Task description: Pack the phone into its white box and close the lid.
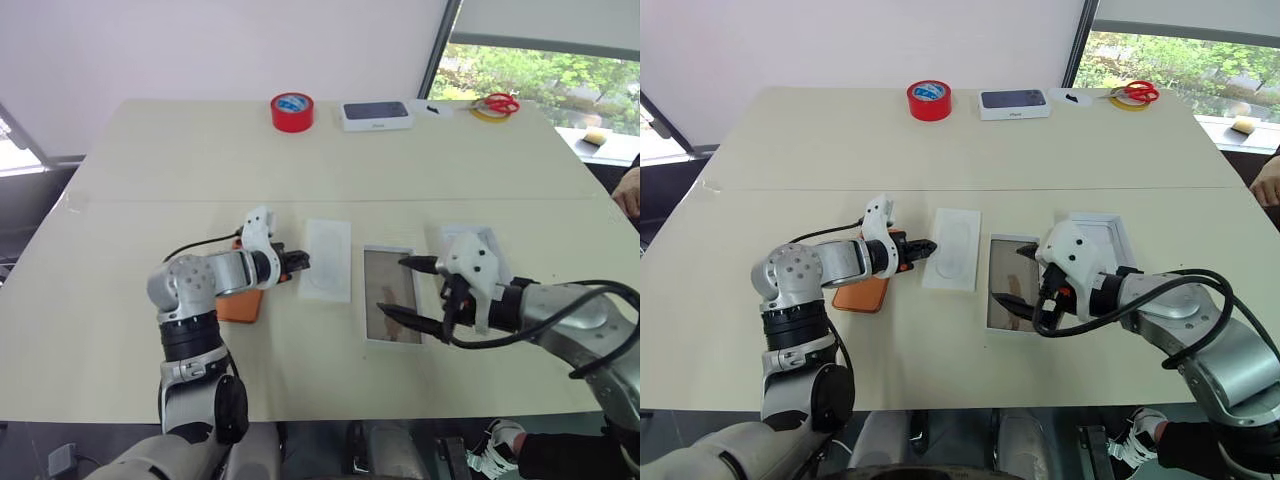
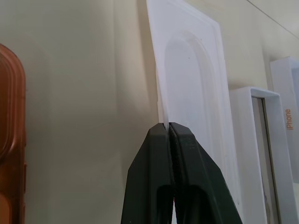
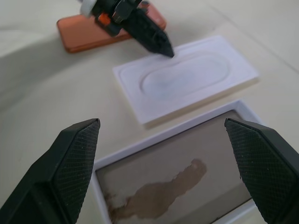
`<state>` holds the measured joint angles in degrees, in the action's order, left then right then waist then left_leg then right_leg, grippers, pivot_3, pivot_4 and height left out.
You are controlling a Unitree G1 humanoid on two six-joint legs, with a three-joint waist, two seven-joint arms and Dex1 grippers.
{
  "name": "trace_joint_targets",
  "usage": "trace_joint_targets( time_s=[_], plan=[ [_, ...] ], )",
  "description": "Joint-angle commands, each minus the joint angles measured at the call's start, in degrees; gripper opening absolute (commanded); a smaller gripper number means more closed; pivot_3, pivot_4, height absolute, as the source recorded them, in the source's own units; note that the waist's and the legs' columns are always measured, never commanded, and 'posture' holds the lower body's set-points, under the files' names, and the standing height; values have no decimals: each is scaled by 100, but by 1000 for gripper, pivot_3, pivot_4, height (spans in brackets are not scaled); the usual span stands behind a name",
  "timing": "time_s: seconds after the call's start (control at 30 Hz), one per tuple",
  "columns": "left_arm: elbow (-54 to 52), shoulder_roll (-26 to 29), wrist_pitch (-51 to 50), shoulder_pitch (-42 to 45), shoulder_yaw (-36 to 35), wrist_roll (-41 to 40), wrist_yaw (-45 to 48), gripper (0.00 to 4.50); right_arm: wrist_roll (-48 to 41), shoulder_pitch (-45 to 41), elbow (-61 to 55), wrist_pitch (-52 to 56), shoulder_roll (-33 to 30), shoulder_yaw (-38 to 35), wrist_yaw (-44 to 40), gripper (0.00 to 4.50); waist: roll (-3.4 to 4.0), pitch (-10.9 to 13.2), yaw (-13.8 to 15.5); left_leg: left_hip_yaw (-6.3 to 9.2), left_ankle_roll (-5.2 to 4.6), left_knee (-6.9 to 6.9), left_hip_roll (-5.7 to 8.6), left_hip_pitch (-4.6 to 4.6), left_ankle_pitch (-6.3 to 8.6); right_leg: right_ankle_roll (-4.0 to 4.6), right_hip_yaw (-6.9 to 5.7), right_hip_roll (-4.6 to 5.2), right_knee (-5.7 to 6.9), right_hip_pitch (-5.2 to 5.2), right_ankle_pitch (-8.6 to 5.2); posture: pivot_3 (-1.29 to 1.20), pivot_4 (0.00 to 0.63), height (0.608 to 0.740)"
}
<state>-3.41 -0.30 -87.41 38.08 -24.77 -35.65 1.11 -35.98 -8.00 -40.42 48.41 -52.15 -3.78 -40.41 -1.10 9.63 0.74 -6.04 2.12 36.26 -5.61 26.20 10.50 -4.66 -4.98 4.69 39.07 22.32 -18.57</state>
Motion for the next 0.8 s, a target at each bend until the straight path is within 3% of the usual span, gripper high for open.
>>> trace_joint_targets(
  time_s=[0.03,0.27,0.47,0.6,0.77,0.8],
  plan=[
    [-147,-83,-112,168,-534,-156,35,53,107,81,-241,9,-253,141,-175,4500,-1,1,0,0,0,0,0,0,0,0,0,0,0,0,0,0,150,730],
    [-330,-100,-297,461,-1373,-468,161,53,688,493,-239,-213,-663,782,-393,4500,-7,4,1,1,0,0,0,1,0,0,0,0,0,0,0,0,150,730],
    [-488,-142,-476,583,-1709,-485,129,53,1126,501,-109,-374,-599,1312,-480,4500,-9,5,0,2,0,1,0,1,0,0,-1,0,-1,0,0,0,150,730],
    [-562,-169,-508,567,-1719,-472,118,0,1492,306,98,-441,-531,1633,-472,2770,-10,5,-1,2,1,1,0,1,0,0,-1,0,-1,0,0,0,150,730],
    [-696,-198,-509,567,-1860,-475,84,0,1773,131,246,-545,-490,1899,-602,92,-10,5,0,1,1,0,0,1,0,0,-1,0,0,0,0,0,150,730],
    [-713,-204,-508,593,-1928,-472,79,0,1811,92,267,-586,-471,1932,-642,92,-10,5,-1,1,1,0,0,1,-1,0,-1,0,0,0,0,0,150,730]
  ],
)
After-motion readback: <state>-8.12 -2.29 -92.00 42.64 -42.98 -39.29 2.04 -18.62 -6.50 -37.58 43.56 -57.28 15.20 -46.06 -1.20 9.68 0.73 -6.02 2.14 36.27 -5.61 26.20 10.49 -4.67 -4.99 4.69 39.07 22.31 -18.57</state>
